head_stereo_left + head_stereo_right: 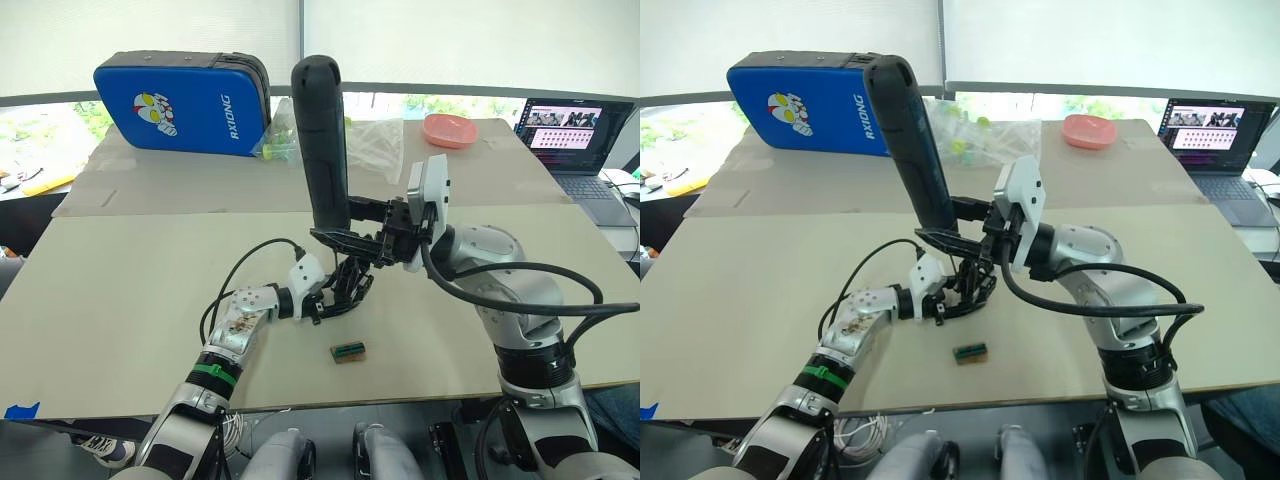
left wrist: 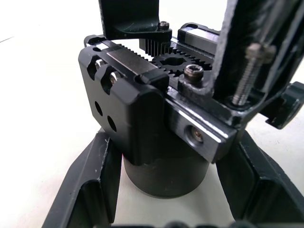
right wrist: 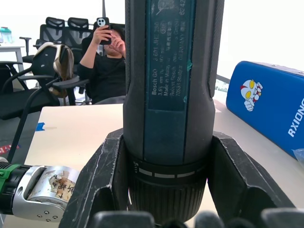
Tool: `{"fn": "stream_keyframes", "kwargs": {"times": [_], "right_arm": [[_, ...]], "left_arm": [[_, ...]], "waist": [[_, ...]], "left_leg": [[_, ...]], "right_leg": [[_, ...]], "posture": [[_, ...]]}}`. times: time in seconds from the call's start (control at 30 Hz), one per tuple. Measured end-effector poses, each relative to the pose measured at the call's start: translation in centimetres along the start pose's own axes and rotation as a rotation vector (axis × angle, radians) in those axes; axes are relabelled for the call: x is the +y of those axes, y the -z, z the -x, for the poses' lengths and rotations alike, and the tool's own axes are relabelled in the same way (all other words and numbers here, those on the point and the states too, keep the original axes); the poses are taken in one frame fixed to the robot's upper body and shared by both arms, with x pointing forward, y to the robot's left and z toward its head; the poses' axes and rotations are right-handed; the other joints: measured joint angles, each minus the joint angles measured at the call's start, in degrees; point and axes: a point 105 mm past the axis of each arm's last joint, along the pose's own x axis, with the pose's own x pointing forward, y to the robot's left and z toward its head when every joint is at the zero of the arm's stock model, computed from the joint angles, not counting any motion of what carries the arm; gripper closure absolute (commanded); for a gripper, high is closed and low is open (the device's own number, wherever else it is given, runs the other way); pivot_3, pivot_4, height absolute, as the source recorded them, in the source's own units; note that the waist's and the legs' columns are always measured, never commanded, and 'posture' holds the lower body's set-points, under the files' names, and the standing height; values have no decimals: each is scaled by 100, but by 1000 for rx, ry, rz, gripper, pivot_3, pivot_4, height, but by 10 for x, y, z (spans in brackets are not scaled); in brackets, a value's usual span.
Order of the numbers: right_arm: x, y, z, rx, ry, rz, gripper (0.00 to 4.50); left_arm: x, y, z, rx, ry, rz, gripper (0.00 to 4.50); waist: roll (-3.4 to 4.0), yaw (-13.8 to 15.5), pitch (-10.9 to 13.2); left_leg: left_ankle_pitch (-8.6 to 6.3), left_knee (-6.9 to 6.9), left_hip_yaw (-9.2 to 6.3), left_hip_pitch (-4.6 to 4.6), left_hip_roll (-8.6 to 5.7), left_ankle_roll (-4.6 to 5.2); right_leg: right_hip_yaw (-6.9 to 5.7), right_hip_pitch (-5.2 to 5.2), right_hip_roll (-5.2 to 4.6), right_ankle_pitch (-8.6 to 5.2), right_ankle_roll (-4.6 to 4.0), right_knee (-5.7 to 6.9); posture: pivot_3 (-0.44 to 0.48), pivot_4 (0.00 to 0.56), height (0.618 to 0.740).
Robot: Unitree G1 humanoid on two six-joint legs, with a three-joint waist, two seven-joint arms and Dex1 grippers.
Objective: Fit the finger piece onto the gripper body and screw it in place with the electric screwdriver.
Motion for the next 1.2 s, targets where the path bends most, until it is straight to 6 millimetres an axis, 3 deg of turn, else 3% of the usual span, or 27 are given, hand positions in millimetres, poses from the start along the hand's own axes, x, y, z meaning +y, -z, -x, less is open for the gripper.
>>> {"fn": "stream_keyframes", "kwargs": {"times": [1.2], "right_arm": [[-6,-1,-1,17,62,-117,2603]], "left_arm": [[0,0,0,1,1,-1,2211]], "waist": [[0,-7,0]], "left_leg": [[0,-1,0,0,0,0]], "right_leg": [[1,-1,0,0,-1,0]], "posture": [[0,150,740]]}}
